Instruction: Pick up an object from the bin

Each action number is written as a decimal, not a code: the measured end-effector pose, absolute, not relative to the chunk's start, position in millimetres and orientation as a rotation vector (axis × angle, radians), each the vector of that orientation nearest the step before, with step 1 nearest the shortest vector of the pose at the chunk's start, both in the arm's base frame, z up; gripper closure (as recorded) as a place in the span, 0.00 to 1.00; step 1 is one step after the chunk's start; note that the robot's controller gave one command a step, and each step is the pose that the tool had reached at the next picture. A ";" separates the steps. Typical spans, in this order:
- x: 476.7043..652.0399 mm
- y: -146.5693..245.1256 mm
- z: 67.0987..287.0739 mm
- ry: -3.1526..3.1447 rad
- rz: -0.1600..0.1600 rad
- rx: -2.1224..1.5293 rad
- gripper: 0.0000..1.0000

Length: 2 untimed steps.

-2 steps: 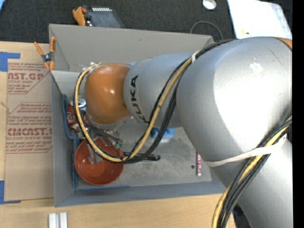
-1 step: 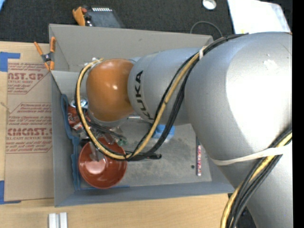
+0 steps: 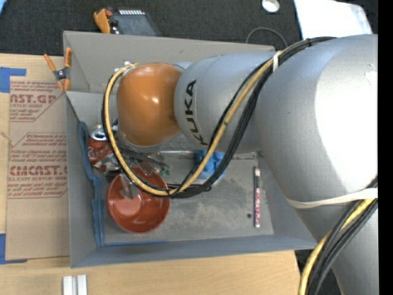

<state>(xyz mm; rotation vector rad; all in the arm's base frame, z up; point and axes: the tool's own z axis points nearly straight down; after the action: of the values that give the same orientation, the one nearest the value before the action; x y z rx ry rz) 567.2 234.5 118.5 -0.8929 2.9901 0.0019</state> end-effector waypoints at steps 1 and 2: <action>541.7 226.7 172.1 2.893 0.000 -1.201 1.00; 530.4 235.7 241.2 2.939 0.001 -1.070 1.00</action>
Offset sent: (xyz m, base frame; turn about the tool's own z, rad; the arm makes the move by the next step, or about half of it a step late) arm -0.0419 0.0049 0.1473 -0.0876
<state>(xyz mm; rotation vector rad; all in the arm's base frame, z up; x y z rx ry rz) 530.4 235.7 241.2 -1.0704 2.9387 0.0011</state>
